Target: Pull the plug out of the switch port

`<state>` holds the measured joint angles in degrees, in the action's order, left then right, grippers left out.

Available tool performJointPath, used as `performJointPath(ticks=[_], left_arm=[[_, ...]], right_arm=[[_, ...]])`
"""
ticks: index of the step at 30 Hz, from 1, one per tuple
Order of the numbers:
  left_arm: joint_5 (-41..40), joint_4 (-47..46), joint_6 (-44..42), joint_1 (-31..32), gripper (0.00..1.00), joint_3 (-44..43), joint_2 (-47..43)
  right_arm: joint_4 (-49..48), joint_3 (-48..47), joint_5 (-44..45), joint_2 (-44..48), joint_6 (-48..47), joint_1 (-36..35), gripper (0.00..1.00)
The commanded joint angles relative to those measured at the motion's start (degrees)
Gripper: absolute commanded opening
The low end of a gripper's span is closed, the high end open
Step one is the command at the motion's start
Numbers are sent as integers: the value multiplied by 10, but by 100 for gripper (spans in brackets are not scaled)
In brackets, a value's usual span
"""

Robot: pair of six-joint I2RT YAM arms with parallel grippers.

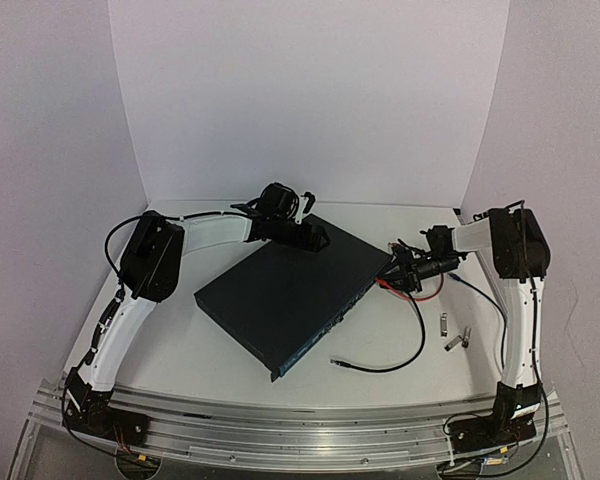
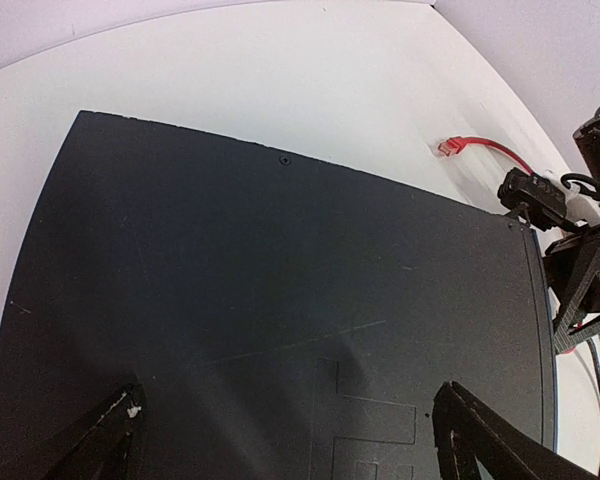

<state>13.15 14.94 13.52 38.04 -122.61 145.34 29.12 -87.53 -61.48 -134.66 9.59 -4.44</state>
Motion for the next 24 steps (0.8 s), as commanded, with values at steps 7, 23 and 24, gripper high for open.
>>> performJointPath(ticks=[7,23,24], left_arm=[[-12,114,21,-8,100,22,58],[-10,118,20,-8,100,19,60],[-9,118,20,-8,100,18,60]], right_arm=[[-37,-9,14,-6,35,-3,34],[-111,5,0,-8,112,6,34],[-114,5,0,-8,115,6,34]])
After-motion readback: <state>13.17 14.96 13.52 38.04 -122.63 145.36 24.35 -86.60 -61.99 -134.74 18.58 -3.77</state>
